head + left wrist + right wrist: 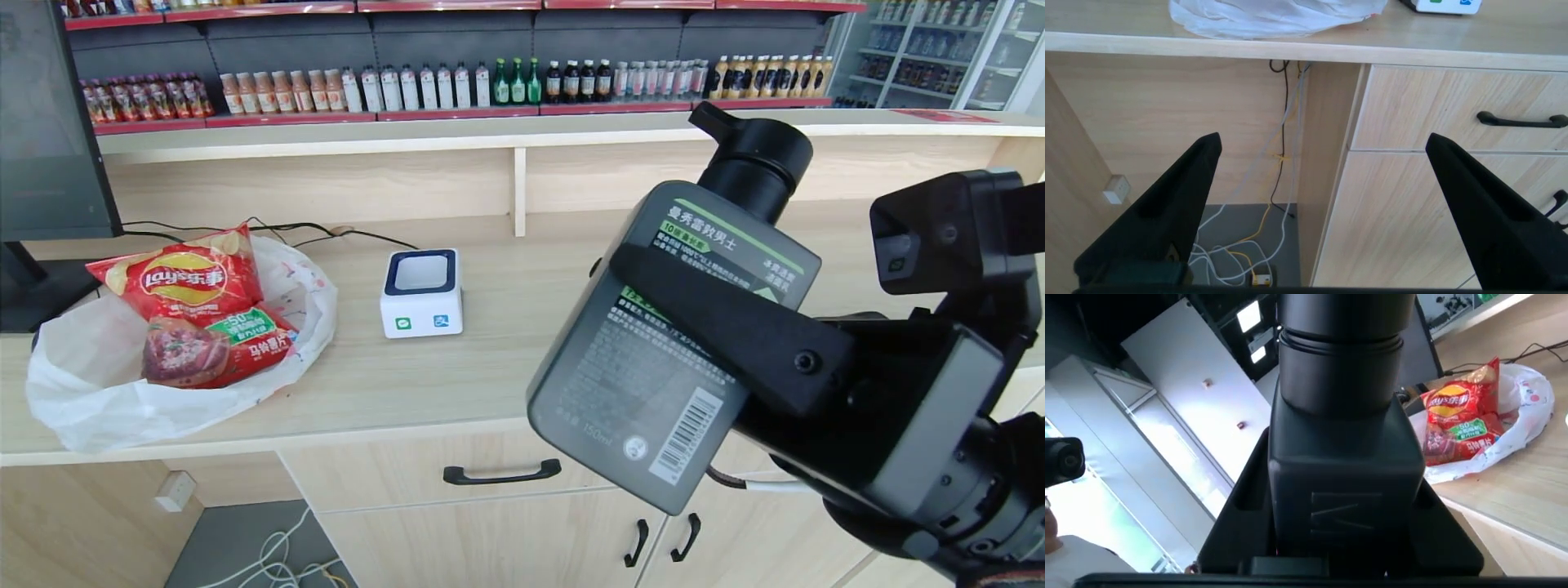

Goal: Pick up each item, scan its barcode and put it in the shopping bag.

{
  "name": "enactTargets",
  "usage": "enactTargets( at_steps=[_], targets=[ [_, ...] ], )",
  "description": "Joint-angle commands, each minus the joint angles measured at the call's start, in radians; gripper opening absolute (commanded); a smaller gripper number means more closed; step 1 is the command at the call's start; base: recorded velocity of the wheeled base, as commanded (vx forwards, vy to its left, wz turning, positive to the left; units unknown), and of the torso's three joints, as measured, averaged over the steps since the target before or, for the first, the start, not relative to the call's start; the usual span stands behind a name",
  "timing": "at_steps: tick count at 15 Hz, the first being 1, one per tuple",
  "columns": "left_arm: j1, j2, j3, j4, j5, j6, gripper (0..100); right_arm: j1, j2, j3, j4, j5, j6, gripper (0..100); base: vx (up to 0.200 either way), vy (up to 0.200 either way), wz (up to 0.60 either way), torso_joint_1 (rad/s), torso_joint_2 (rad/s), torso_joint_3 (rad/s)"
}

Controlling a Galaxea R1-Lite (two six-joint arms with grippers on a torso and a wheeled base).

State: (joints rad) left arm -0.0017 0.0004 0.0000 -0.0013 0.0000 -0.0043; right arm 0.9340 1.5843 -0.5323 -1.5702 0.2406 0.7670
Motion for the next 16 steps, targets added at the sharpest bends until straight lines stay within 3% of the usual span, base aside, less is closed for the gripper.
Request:
enactTargets(
  at_steps=[1, 8, 11, 14, 16],
  targets=[
    [0.0, 0.0, 0.0, 0.0, 0.0, 0.0, 100, 0.002, 0.003, -0.003, -0.001, 0.0, -0.002, 0, 0.0, 0.0, 0.0, 0.0, 0.0, 0.0],
    [0.0, 0.0, 0.0, 0.0, 0.0, 0.0, 100, 0.02, -0.001, 0.012, -0.001, -0.081, -0.144, 0, 0.0, 0.0, 0.0, 0.0, 0.0, 0.0],
    [0.0, 0.0, 0.0, 0.0, 0.0, 0.0, 100, 0.022, 0.051, -0.015, -0.001, -0.084, -0.361, 0, 0.0, 0.0, 0.0, 0.0, 0.0, 0.0],
    [0.0, 0.0, 0.0, 0.0, 0.0, 0.0, 100, 0.02, 0.054, -0.054, 0.093, -0.104, -0.565, 0, 0.0, 0.0, 0.0, 0.0, 0.0, 0.0],
    [0.0, 0.0, 0.0, 0.0, -0.002, 0.0, 100, 0.011, 0.049, -0.046, 0.127, -0.224, -0.71, 0, 0.0, 0.0, 0.0, 0.0, 0.0, 0.0]
  ],
)
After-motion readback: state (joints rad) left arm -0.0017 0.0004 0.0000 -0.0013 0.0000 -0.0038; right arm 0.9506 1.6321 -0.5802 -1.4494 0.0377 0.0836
